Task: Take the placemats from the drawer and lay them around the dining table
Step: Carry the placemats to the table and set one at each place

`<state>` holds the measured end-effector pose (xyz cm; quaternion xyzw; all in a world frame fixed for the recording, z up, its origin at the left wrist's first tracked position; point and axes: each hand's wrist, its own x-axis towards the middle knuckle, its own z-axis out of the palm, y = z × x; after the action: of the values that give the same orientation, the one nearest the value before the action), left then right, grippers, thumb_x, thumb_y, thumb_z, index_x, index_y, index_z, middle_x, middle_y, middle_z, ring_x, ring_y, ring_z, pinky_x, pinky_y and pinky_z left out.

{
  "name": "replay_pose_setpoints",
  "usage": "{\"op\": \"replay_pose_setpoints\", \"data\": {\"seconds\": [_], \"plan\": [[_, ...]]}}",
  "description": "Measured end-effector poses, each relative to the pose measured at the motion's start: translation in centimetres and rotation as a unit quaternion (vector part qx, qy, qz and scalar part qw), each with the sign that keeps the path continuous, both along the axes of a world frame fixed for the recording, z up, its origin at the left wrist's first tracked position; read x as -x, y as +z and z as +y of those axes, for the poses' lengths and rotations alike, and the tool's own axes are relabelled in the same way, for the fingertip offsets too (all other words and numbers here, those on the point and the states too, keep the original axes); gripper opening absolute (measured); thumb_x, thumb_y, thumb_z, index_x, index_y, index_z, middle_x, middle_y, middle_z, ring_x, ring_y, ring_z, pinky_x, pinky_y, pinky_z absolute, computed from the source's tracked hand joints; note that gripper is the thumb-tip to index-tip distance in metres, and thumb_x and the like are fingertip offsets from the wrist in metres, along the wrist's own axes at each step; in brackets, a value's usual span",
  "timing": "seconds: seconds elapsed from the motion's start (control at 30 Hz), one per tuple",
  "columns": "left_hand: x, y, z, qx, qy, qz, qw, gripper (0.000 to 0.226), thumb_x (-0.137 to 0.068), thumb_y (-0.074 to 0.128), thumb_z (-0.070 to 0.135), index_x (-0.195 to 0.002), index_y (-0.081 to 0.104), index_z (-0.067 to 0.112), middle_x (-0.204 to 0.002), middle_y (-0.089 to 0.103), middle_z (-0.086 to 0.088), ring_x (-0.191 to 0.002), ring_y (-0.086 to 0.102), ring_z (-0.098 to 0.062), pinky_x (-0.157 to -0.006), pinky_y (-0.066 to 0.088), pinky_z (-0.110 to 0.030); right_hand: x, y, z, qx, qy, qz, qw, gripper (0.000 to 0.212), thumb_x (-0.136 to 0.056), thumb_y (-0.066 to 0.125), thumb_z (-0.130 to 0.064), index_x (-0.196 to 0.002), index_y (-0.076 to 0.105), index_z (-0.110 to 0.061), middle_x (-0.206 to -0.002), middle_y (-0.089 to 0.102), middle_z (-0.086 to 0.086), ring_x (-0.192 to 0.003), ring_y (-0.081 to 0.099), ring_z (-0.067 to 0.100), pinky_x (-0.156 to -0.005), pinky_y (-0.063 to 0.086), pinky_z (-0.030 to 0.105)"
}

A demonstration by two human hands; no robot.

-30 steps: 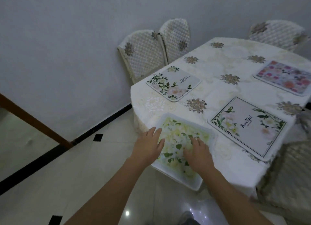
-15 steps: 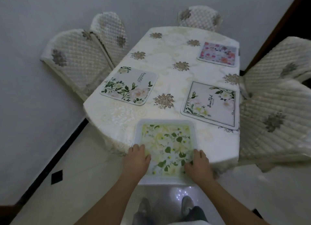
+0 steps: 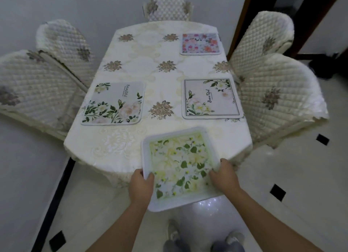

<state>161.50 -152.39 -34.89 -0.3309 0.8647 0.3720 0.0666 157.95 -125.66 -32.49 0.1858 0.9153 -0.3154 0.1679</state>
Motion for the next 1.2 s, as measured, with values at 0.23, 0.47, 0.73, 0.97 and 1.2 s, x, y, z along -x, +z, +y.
{"op": "replay_pose_setpoints", "data": {"seconds": [0.23, 0.47, 0.73, 0.97, 1.2], "plan": [[0.2, 2.2, 1.6, -0.088, 0.087, 0.061, 0.99, 0.034, -0.095, 0.057, 0.026, -0.075, 0.06, -0.002, -0.07, 0.062, -0.018, -0.064, 0.061, -0.032, -0.058, 0.045, -0.032, -0.1, 1.2, 2.4, 0.042, 0.053, 0.045, 0.997, 0.021, -0.09, 0.061, -0.023, -0.103, 0.045, -0.015, -0.094, 0.06, 0.001, -0.083, 0.06, 0.022, -0.065, 0.044, 0.03], [1.1, 7.6, 8.6, -0.051, 0.057, 0.148, 0.986, 0.035, -0.097, 0.055, 0.026, -0.071, 0.052, 0.003, -0.063, 0.051, -0.006, -0.057, 0.048, -0.022, -0.051, 0.034, -0.03, -0.6, 4.8, 8.7, 0.086, 0.033, 0.133, 0.987, 0.017, -0.091, 0.059, -0.023, -0.1, 0.045, -0.02, -0.087, 0.056, -0.009, -0.082, 0.059, 0.018, -0.071, 0.052, 0.034], [4.5, 13.9, 21.7, -0.058, -0.019, 0.25, 0.966, 0.034, -0.097, 0.054, 0.026, -0.075, 0.057, 0.0, -0.065, 0.051, -0.011, -0.056, 0.046, -0.021, -0.05, 0.033, -0.031, -0.4, 10.4, 21.1, 0.107, -0.055, 0.204, 0.972, 0.03, -0.09, 0.061, -0.022, -0.117, 0.05, -0.016, -0.1, 0.056, -0.006, -0.086, 0.053, 0.014, -0.071, 0.04, 0.025], [9.0, 18.9, 34.1, -0.092, -0.107, 0.314, 0.939, 0.031, -0.094, 0.055, 0.027, -0.076, 0.059, 0.002, -0.067, 0.055, -0.011, -0.057, 0.049, -0.021, -0.051, 0.034, -0.032, -0.7, 14.9, 32.3, 0.094, -0.167, 0.263, 0.946, 0.029, -0.087, 0.063, -0.024, -0.111, 0.05, -0.015, -0.1, 0.062, 0.0, -0.088, 0.06, 0.024, -0.073, 0.045, 0.031], [12.6, 20.1, 45.6, -0.143, -0.186, 0.316, 0.919, 0.033, -0.094, 0.057, 0.03, -0.073, 0.057, 0.005, -0.068, 0.056, -0.009, -0.062, 0.052, -0.023, -0.055, 0.037, -0.033, -1.9, 16.2, 41.5, 0.073, -0.263, 0.28, 0.92, 0.021, -0.089, 0.06, -0.024, -0.104, 0.048, -0.015, -0.091, 0.06, -0.002, -0.079, 0.057, 0.021, -0.064, 0.04, 0.03]]}}
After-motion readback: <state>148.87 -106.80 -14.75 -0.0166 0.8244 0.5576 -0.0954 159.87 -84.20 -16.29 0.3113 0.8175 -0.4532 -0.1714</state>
